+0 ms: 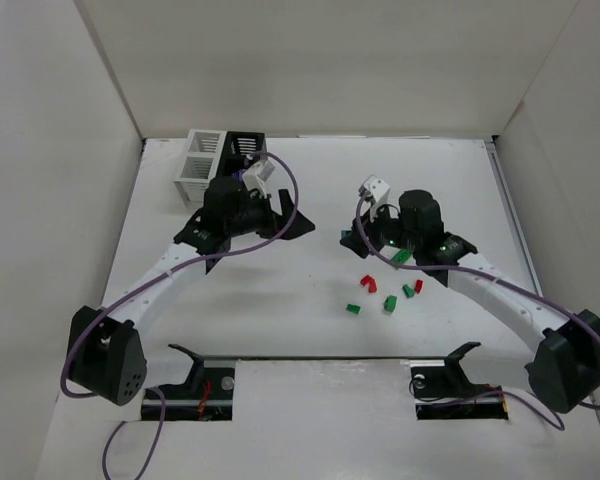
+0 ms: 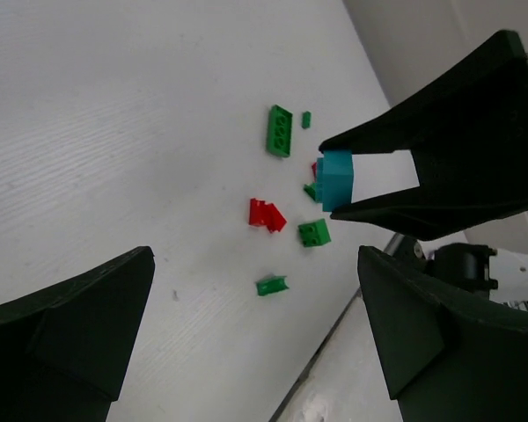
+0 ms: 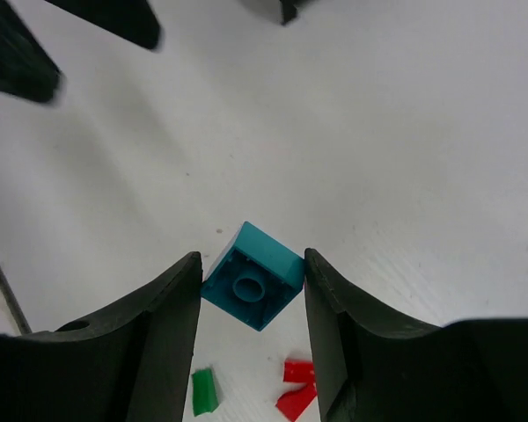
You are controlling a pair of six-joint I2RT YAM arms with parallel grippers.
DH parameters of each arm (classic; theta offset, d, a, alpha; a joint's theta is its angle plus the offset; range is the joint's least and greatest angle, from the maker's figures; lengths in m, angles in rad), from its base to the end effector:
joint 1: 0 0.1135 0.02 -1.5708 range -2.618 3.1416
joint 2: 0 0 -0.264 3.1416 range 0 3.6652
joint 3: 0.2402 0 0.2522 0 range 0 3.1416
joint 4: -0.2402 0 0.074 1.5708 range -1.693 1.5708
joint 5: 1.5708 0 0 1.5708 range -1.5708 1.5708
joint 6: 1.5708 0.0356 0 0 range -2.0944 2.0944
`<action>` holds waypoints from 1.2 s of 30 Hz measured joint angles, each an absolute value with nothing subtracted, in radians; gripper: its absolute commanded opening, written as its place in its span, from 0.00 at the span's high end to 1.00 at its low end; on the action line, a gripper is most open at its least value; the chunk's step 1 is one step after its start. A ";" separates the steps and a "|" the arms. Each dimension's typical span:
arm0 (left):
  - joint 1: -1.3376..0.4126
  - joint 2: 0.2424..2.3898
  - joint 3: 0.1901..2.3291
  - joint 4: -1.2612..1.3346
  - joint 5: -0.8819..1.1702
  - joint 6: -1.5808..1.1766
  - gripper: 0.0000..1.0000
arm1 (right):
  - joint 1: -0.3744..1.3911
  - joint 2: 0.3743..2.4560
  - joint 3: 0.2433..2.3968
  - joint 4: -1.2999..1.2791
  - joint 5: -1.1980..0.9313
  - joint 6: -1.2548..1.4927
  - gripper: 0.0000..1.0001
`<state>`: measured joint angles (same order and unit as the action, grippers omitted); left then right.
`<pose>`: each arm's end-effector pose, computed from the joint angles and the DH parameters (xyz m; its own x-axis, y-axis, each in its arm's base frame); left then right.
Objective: Sort the legos into containers by color
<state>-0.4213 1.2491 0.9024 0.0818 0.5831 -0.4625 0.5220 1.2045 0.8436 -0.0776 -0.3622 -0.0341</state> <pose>0.2543 -0.1354 0.3100 -0.5825 -0.1471 -0.7994 0.6329 0.5350 -0.5596 0.2303 0.1470 0.2841 -0.3425 -0.2338 -0.9100 -0.7565 0.6430 0.1195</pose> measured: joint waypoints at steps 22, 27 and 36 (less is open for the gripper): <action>-0.606 1.346 1.010 0.070 0.522 -0.494 0.26 | 0.663 1.271 0.968 -0.052 -0.524 -0.331 0.68; -0.622 1.359 1.026 0.043 0.492 -0.480 0.60 | 0.663 1.271 0.969 -0.053 -0.490 -0.338 0.68; -0.628 1.361 1.040 0.019 0.495 -0.461 0.89 | 0.665 1.271 0.975 -0.060 -0.436 -0.339 0.65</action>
